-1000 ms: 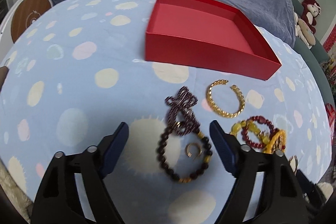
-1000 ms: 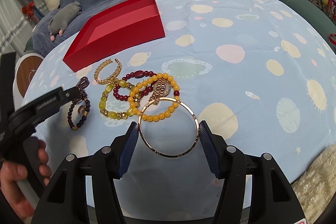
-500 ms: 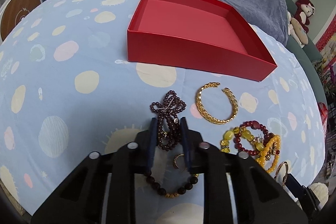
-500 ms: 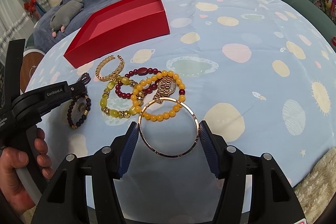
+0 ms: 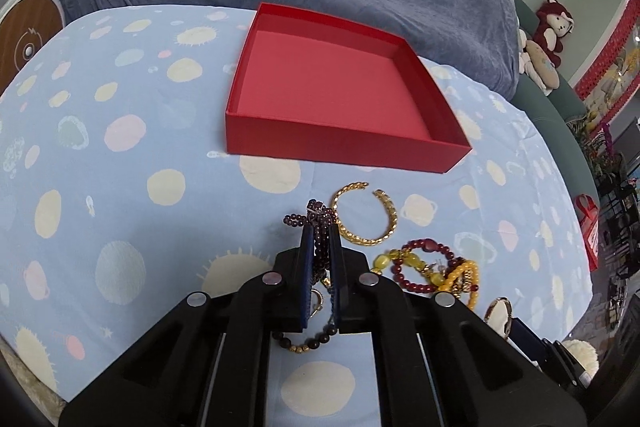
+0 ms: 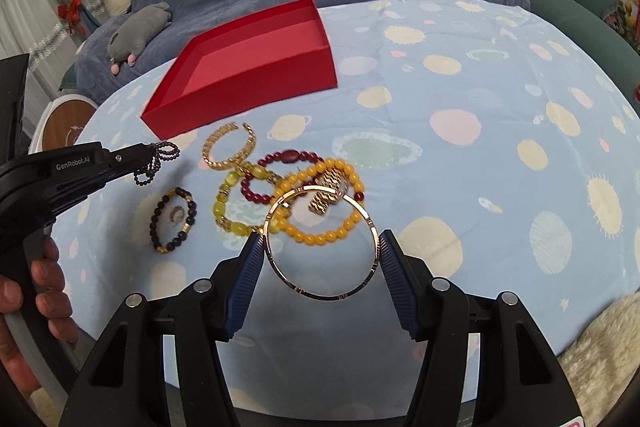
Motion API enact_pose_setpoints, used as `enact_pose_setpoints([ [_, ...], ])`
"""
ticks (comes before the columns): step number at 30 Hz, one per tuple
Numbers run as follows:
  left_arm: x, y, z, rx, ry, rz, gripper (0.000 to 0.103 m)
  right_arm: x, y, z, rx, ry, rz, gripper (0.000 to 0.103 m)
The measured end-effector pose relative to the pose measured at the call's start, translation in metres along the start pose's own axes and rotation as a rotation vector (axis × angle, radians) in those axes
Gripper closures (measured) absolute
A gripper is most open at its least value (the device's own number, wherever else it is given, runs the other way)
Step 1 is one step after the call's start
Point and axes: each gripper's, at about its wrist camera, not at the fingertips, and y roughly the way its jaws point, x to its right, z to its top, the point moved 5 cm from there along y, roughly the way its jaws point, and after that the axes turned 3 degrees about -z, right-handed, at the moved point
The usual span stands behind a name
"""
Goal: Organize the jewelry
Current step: 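Carry the bow and bangle into the red tray and open both grippers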
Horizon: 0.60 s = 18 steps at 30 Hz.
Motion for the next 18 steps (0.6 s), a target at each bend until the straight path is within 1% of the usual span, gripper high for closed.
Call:
enact_pose_setpoints([
  [4,0.003,-0.007,0.018,-0.018,0.003,-0.011,0.096,-0.011,-0.009,0.028,0.006,-0.037,0.041,0.046],
  [7,0.005,-0.008,0.037,-0.031,0.007,-0.026,0.096,-0.021,-0.007,0.058,-0.022,-0.056,0.086,0.046],
  [9,0.007,-0.005,0.054,-0.042,0.023,-0.015,0.096,-0.028,-0.003,0.082,-0.033,-0.090,0.093,0.046],
  [11,0.007,-0.001,0.073,-0.039,0.028,-0.019,0.096,-0.033,0.002,0.103,-0.026,-0.118,0.092,0.046],
  [14,0.004,0.010,0.104,-0.025,0.045,-0.002,0.096,-0.041,0.016,0.140,-0.013,-0.131,0.097,0.046],
  [16,0.000,0.024,0.122,-0.031,0.042,0.001,0.096,-0.045,0.030,0.160,-0.011,-0.125,0.102,0.046],
  [18,-0.005,0.041,0.140,-0.045,0.031,0.020,0.096,-0.050,0.048,0.180,-0.014,-0.125,0.093,0.046],
])
